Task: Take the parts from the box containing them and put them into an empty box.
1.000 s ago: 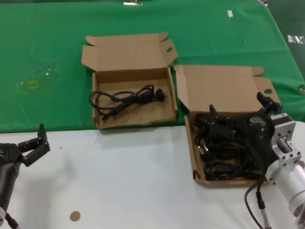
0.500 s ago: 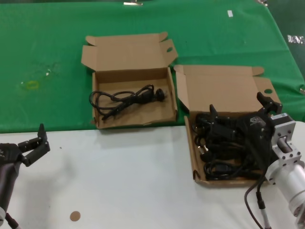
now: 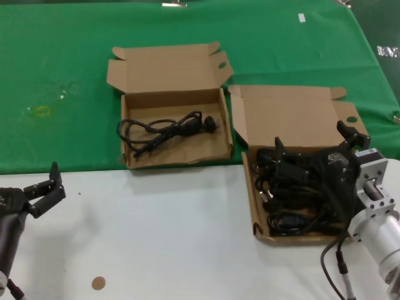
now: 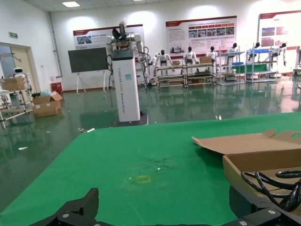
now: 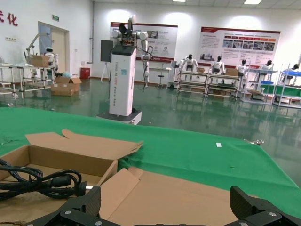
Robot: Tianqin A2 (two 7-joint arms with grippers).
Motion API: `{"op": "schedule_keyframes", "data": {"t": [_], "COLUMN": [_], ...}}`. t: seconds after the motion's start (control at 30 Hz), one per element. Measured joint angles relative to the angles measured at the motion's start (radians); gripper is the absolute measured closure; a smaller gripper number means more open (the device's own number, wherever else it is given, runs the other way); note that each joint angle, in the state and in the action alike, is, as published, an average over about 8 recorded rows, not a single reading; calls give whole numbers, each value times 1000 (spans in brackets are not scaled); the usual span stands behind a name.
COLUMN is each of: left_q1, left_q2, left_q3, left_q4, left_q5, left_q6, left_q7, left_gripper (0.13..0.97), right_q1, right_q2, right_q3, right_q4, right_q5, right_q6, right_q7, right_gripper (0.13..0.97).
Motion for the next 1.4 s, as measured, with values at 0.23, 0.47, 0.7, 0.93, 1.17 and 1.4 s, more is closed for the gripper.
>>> {"op": "schedule_keyframes", "data": {"t": [0.23,0.47,0.7,0.93,1.17,1.4], "left_q1": [0,0,0,0,0,0], "left_q2": [0,0,0,0,0,0], "left_q3": [0,0,0,0,0,0], "left_q4": [0,0,0,0,0,0], "left_q5": [0,0,0,0,0,0], "left_q6": [0,0,0,0,0,0], "left_q7": [0,0,0,0,0,0], "left_gripper": [132,132,132,132,132,132], "right_q1": [0,0,0,0,0,0], "right_q2": [0,0,0,0,0,0], "right_q3": [0,0,0,0,0,0], "right_q4": [0,0,0,0,0,0], "right_q5": [0,0,0,0,0,0], "right_q6": [0,0,0,0,0,0], "right_q7": [0,0,0,0,0,0], "right_gripper": [129,129,129,129,129,129]}}
